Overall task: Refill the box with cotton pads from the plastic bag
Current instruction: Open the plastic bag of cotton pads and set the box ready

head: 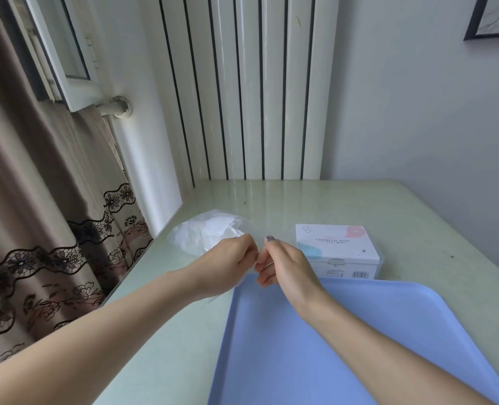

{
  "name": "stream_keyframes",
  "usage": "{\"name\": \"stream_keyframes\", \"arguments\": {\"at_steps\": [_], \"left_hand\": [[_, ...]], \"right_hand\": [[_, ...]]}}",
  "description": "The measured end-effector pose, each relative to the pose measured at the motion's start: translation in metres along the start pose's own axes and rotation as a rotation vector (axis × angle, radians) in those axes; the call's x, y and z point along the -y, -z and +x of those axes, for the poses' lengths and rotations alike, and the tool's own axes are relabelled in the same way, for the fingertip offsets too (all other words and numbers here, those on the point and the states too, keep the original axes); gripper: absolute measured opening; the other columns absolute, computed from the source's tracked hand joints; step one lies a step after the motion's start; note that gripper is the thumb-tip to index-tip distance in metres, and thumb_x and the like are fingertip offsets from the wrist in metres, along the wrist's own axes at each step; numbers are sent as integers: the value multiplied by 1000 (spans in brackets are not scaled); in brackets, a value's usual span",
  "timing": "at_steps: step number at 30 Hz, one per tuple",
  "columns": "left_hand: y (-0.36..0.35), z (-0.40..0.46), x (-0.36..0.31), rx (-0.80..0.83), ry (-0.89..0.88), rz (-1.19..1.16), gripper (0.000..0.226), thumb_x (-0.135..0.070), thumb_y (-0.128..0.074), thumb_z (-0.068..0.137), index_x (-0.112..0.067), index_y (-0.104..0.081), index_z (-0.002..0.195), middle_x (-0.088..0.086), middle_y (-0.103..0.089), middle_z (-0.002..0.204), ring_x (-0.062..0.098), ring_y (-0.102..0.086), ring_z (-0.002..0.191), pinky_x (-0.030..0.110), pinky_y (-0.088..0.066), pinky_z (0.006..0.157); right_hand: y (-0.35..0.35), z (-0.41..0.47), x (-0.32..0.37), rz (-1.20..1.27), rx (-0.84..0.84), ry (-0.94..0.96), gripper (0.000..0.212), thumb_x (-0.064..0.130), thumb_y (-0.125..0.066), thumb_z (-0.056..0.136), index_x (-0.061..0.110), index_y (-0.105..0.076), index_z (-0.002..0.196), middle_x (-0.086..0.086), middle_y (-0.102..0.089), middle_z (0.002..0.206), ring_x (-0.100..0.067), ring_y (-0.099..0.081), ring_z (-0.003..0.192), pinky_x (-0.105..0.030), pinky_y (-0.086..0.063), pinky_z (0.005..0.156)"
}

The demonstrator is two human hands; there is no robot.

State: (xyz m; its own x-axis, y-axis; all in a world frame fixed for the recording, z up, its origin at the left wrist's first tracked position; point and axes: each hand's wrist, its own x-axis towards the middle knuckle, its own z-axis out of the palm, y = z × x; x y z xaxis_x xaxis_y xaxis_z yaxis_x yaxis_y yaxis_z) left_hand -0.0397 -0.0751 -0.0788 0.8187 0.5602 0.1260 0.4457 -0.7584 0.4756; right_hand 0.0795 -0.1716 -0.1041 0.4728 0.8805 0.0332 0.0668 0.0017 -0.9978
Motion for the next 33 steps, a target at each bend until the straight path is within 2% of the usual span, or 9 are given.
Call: {"name": "stream_keyframes", "arguments": {"at_steps": [5, 9, 13, 17, 21, 23, 27, 30, 33], "left_hand": [[2, 1, 0, -22, 39, -71, 22, -18, -43, 102, -16, -52, 83, -5, -59, 83, 15, -53, 77, 23, -43, 69], [2, 3, -1, -44, 40, -88, 21, -18, -41, 102, -8, -54, 89, -3, -59, 80, 13, -49, 71, 22, -41, 63], [4, 7, 0, -67, -5, -15, 23, -17, -40, 102, -18, -45, 80, -6, -54, 76, 6, -43, 65, 17, -35, 58], [4, 11, -1, -67, -18, -8, 25, -16, -37, 103, -19, -42, 79, -9, -51, 73, 5, -43, 64, 15, -36, 59], [6, 13, 2, -63, -26, -14, 23, -16, -37, 103, -17, -42, 81, -9, -51, 74, 6, -42, 65, 15, -35, 58], [7, 14, 2, -69, -28, -14, 22, -17, -37, 103, -15, -43, 82, -8, -51, 73, 7, -42, 65, 16, -36, 59], [8, 18, 5, -88, 1, -54, 22, -17, -37, 103, -12, -46, 85, -9, -50, 69, 7, -42, 61, 16, -36, 57], [8, 20, 7, -104, -10, -41, 23, -19, -37, 103, -14, -44, 81, -6, -53, 73, 8, -42, 64, 19, -38, 59], [6, 22, 10, -91, -38, 8, 24, -18, -35, 101, -17, -41, 78, -3, -57, 77, 12, -46, 70, 24, -41, 65]], "right_hand": [[-4, 6, -2, 58, -60, 12, 34, 26, -45, 100, -3, -57, 85, -7, -62, 71, -21, -56, 60, -34, -49, 63], [-2, 11, -2, 15, -99, 35, 22, 15, -56, 92, 0, -59, 76, -4, -60, 64, -20, -53, 57, -28, -46, 58], [-1, 11, -7, -66, -125, 64, 22, 14, -63, 85, -3, -56, 73, -6, -55, 57, -18, -47, 54, -29, -40, 56], [-3, 14, -6, 22, -159, 21, 18, 8, -61, 84, -6, -56, 74, -5, -59, 60, -18, -49, 53, -20, -42, 51], [-7, 17, -6, 30, -182, 20, 15, 9, -62, 82, 2, -56, 69, -4, -60, 59, -18, -49, 53, -24, -42, 54], [-9, 20, -7, 59, -194, 0, 13, 8, -61, 81, 1, -56, 71, -5, -59, 61, -17, -50, 53, -24, -43, 54], [-15, 28, -13, 226, -194, -99, 11, 12, -67, 78, 9, -56, 80, -5, -66, 69, -17, -62, 61, -35, -55, 70], [-16, 30, -11, 300, -124, -124, 10, 14, -61, 87, 7, -55, 84, -8, -66, 72, -21, -61, 61, -34, -54, 64], [-18, 29, -9, 70, -51, -20, 23, 14, -45, 95, -1, -55, 80, -6, -61, 68, -20, -55, 59, -32, -49, 57]]}}
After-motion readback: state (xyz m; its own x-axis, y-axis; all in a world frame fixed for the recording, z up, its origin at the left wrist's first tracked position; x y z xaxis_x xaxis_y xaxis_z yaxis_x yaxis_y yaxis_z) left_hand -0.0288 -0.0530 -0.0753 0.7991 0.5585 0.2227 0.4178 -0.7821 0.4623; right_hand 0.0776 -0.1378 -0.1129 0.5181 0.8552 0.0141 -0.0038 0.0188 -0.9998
